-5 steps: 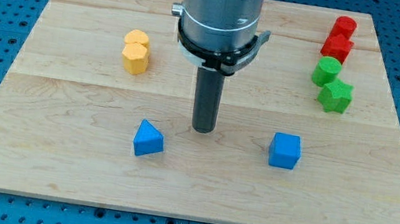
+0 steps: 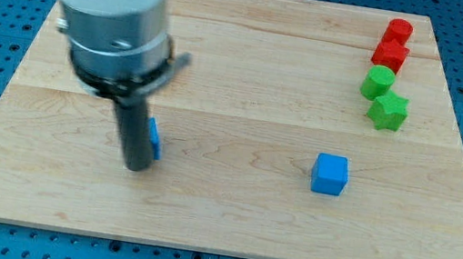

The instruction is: Push the blue triangle at the bottom of the yellow hexagon

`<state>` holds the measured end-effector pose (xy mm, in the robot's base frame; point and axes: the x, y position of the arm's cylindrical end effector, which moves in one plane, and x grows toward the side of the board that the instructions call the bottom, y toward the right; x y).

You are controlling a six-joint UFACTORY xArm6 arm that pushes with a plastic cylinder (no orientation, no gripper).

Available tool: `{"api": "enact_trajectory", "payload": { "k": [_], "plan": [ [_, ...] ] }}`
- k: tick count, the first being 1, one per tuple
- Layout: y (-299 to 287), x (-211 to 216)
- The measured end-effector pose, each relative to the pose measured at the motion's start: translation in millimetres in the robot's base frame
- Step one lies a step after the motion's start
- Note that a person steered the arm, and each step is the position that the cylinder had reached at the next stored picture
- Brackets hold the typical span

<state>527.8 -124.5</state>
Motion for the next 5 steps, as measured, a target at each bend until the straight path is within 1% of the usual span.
{"api": "enact_trajectory", "payload": {
  "k": [1, 2, 3, 5],
  "plan": [
    [-14, -8],
    [-8, 8],
    [11, 19],
    [13, -26]
  ]
}}
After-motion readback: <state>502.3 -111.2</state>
